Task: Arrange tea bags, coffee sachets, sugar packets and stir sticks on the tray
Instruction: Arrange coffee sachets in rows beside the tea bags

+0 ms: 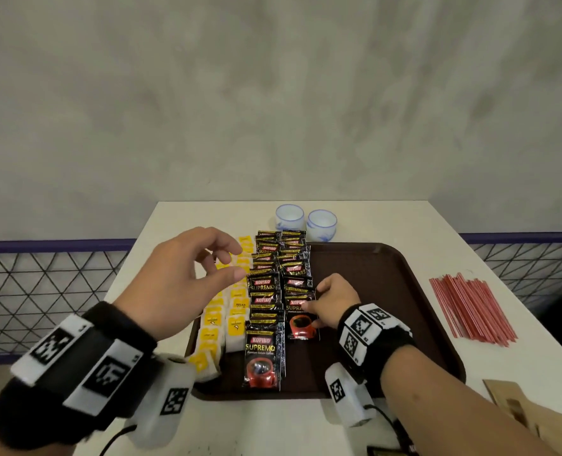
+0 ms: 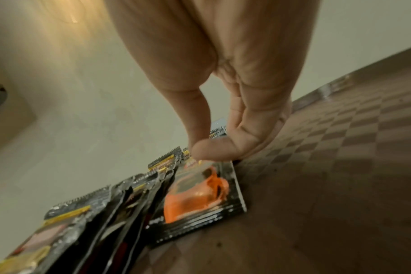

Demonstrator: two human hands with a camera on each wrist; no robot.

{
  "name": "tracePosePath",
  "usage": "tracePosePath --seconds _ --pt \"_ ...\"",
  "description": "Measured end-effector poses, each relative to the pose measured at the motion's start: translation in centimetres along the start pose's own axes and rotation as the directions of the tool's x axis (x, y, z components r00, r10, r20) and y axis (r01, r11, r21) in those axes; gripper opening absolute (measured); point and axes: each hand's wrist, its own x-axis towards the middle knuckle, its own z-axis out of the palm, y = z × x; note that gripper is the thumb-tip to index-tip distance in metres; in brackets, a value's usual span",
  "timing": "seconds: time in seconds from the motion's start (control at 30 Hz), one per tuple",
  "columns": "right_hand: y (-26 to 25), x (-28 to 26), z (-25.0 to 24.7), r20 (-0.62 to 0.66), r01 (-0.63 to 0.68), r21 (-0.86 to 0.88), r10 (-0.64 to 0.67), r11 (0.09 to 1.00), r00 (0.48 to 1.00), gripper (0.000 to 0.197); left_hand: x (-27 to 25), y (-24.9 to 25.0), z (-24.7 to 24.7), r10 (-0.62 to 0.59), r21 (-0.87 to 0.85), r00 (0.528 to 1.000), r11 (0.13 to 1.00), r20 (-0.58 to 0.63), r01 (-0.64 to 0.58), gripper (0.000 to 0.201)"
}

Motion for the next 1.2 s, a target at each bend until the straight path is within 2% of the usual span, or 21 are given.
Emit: tracePosePath --seconds 0.13,0.23,0.3,0.37,0.43,0.5,0.53,0.57,0.63,0.7,0.8,0.83,0.9,1.1,1.13,1.2 --pt "-1.0 -1.9 -1.7 0.033 0.040 0.070 -0.042 0.997 0.999 0.034 -2.5 -0.3 -1.1 0.003 0.003 1.000 1.000 0.012 -0.003 0.013" --pt "-1.4 -5.6 -4.7 0.080 0.119 0.047 -0.123 0.992 0.989 0.028 -5.3 -0.1 -0.1 0.013 -0.032 0.998 0.999 0.064 -0.011 0.013" --pt "-0.9 -8.9 -7.4 0.156 0.194 -0.015 -0.190 0.981 0.969 0.031 -7.8 0.4 1.6 0.013 -0.096 0.987 0.995 0.159 0.002 0.018" --pt "0.2 -12.3 -10.1 0.247 0.249 -0.154 -0.207 0.956 0.947 0.031 -10.2 0.9 3.9 0.061 -0.135 0.959 0.990 0.276 -0.025 0.019" --pt "2.2 -15.1 -12.3 0.310 0.269 -0.401 -0.147 0.876 0.939 0.031 -12.4 1.6 6.8 0.126 -0.120 0.890 0.989 0.438 -0.081 0.025" --pt "4.4 -17.1 -13.1 0.324 0.257 -0.642 -0.048 0.723 0.945 0.035 -14.4 3.1 9.5 0.109 -0.049 0.760 0.994 0.640 -0.100 0.041" --pt "5.6 -17.9 -13.0 0.325 0.250 -0.708 -0.011 0.660 0.946 0.040 -15.4 3.8 10.7 0.092 0.003 0.693 0.991 0.715 -0.133 0.051" --pt "6.7 -18.8 -12.7 0.324 0.245 -0.741 0.012 0.625 0.946 0.045 -16.2 4.5 11.8 0.078 0.043 0.646 0.985 0.759 -0.170 0.064" --pt "8.5 -20.3 -11.4 0.317 0.231 -0.740 0.025 0.632 0.948 0.056 -17.3 5.9 13.4 0.054 0.127 0.597 0.958 0.801 -0.258 0.085" --pt "9.9 -21.0 -10.1 0.305 0.237 -0.740 0.000 0.630 0.952 0.071 -18.0 7.5 14.7 0.043 0.238 0.591 0.890 0.805 -0.388 0.093" --pt "11.3 -20.6 -8.3 0.251 0.240 -0.771 -0.066 0.590 0.966 0.092 -18.9 9.3 16.4 -0.042 0.386 0.647 0.831 0.761 -0.400 0.079" --pt "11.6 -20.3 -7.8 0.229 0.232 -0.774 -0.082 0.589 0.970 0.092 -19.1 9.5 16.7 -0.062 0.398 0.644 0.830 0.762 -0.390 0.082" --pt "11.9 -19.8 -7.2 0.217 0.227 -0.769 -0.089 0.597 0.972 0.092 -19.1 9.5 16.7 -0.104 0.395 0.607 0.841 0.788 -0.370 0.097" --pt "10.7 -19.5 -6.4 0.313 0.333 -0.693 -0.150 0.640 0.938 0.108 -18.5 7.3 13.9 -0.217 0.318 0.566 0.944 0.795 -0.084 0.087" --pt "10.4 -19.4 -6.1 0.339 0.357 -0.672 -0.159 0.649 0.927 0.107 -18.3 6.7 13.4 -0.243 0.305 0.569 0.952 0.786 -0.015 0.084" --pt "9.9 -19.1 -5.6 0.365 0.361 -0.599 -0.158 0.715 0.918 0.089 -17.9 5.7 12.3 -0.279 0.279 0.599 0.955 0.751 0.095 0.073"
